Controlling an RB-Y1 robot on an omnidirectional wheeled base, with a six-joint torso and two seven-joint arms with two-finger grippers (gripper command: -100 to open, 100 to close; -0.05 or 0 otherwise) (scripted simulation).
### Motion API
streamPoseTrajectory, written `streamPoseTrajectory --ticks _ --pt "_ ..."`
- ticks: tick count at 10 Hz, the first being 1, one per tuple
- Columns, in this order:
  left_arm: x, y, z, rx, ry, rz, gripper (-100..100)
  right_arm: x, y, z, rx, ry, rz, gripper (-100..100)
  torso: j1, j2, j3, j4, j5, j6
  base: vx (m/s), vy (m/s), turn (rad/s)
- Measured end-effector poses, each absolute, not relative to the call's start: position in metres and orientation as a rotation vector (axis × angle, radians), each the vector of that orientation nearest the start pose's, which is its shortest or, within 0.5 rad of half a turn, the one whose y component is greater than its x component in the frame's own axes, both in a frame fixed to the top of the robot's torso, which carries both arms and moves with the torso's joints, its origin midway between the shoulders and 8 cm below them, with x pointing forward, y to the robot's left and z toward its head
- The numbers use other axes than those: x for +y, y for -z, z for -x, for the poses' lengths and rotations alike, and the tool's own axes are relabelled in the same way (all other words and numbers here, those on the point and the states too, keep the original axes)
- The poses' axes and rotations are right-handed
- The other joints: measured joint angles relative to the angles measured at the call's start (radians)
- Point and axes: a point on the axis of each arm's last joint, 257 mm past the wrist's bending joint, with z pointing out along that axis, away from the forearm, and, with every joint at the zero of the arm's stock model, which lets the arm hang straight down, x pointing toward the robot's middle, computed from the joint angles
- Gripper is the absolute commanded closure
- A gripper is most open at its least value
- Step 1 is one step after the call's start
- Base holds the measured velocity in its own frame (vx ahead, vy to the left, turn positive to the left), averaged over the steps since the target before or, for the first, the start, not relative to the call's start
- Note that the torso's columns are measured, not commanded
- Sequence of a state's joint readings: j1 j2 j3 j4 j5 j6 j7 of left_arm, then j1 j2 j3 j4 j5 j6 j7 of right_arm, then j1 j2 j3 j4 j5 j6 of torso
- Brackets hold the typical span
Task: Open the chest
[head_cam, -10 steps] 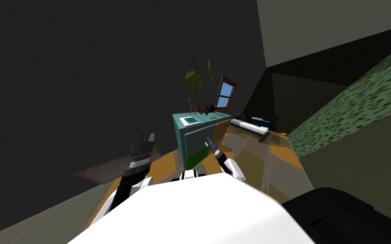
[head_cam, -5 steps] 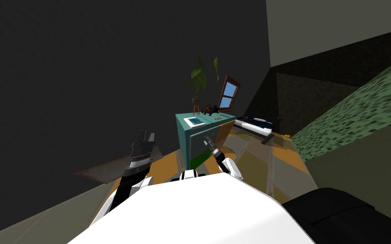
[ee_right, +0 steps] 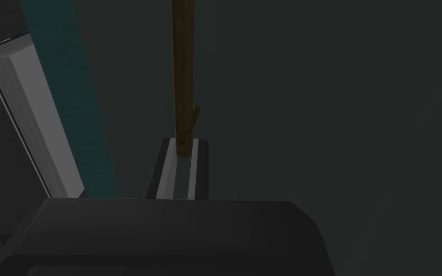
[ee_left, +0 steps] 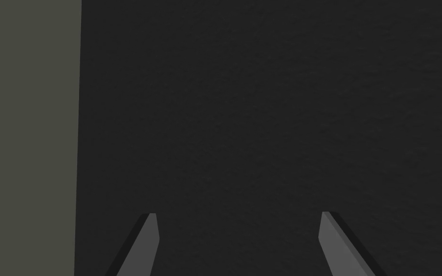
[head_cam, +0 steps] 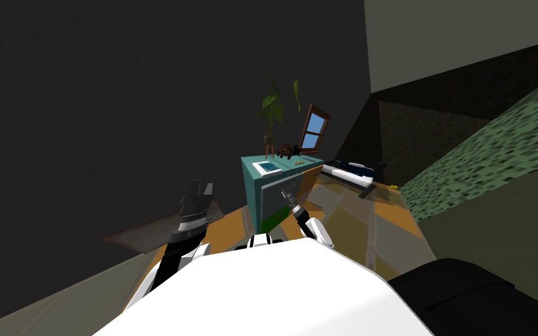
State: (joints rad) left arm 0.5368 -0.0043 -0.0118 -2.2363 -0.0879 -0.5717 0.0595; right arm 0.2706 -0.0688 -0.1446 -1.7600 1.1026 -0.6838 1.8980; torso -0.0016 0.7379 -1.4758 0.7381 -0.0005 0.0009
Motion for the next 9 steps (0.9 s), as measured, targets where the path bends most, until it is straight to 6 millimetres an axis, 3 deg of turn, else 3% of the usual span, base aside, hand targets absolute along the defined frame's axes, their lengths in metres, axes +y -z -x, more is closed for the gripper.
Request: streamPoseTrajectory --ticks 9 --pt "0.2678 -0.0059 -0.3397 0.654 1.305 0.632 0 -0.2036 0.1860 -0.4279 0.774 0.940 1.251 100 0.001 0.005 0.002 0.005 0.002 0.000 -0.158 -0.060 -0.025"
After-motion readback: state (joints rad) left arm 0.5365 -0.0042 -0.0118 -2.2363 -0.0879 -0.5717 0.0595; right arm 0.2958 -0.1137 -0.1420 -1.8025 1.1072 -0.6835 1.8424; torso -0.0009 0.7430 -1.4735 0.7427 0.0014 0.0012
